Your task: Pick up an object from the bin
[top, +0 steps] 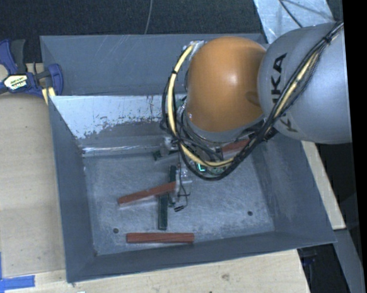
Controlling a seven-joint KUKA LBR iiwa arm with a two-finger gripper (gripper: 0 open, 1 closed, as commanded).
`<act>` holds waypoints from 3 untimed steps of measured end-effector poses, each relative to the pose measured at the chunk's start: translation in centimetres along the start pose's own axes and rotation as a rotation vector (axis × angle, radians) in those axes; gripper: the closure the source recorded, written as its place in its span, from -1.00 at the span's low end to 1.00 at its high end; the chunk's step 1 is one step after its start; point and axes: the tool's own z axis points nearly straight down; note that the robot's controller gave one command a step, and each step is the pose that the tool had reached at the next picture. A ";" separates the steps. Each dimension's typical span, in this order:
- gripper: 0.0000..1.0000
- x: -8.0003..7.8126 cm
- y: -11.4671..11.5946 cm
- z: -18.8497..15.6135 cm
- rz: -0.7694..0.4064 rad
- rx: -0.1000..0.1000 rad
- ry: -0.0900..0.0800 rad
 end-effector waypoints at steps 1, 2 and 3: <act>-1.00 -0.2 -0.1 -0.4 0.002 -0.001 -0.008; 1.00 -6.3 0.3 14.8 0.003 -0.003 -0.013; -1.00 -6.1 0.2 15.0 0.004 -0.001 -0.007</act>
Offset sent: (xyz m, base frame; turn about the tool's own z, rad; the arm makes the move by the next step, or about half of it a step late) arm 0.0594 0.0026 -0.1513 0.0024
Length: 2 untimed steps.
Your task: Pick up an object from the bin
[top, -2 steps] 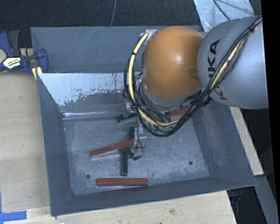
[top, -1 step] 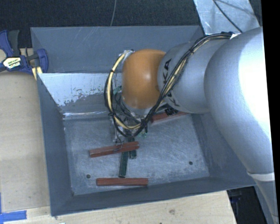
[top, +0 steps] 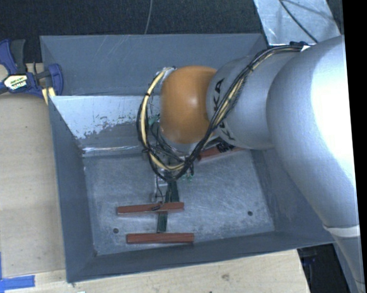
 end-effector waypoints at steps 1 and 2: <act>-1.00 0.0 0.0 0.0 0.000 0.000 0.000; -1.00 1.3 -1.9 -0.2 -0.100 -0.001 -0.001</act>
Offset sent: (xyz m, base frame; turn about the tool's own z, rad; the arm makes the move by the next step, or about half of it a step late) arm -0.0543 -0.0952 0.0096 -0.3765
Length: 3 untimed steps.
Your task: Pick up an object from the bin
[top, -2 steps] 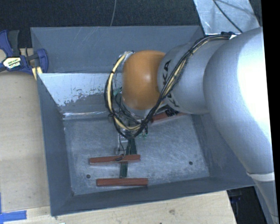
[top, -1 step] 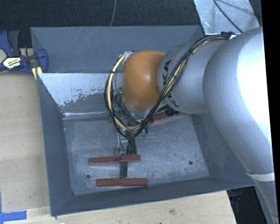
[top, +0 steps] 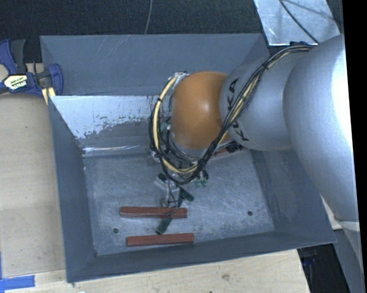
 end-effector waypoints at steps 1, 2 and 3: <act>-1.00 0.8 -3.6 0.1 -0.109 0.002 0.002; 1.00 3.5 -6.2 0.1 -0.322 0.001 -0.001; 1.00 3.5 -6.2 0.1 -0.322 0.001 -0.001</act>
Offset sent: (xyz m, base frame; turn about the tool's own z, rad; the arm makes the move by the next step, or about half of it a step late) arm -0.0299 -0.0650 -0.0027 -0.3246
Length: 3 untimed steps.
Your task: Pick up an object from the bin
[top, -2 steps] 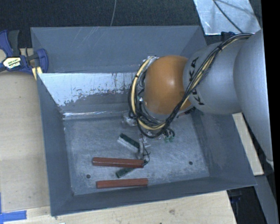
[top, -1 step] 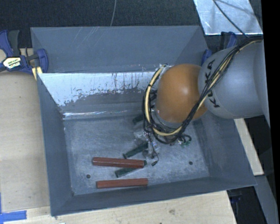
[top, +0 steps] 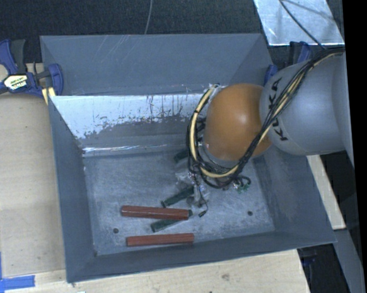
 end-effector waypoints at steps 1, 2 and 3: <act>1.00 -0.2 -1.4 -9.9 0.018 0.000 0.001; 1.00 -0.2 -1.4 -9.9 0.019 0.000 0.001; 1.00 -1.1 0.6 -15.9 0.002 -0.001 0.005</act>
Offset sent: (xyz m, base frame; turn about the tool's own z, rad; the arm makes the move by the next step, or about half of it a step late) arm 0.0000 0.0000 0.0000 0.0000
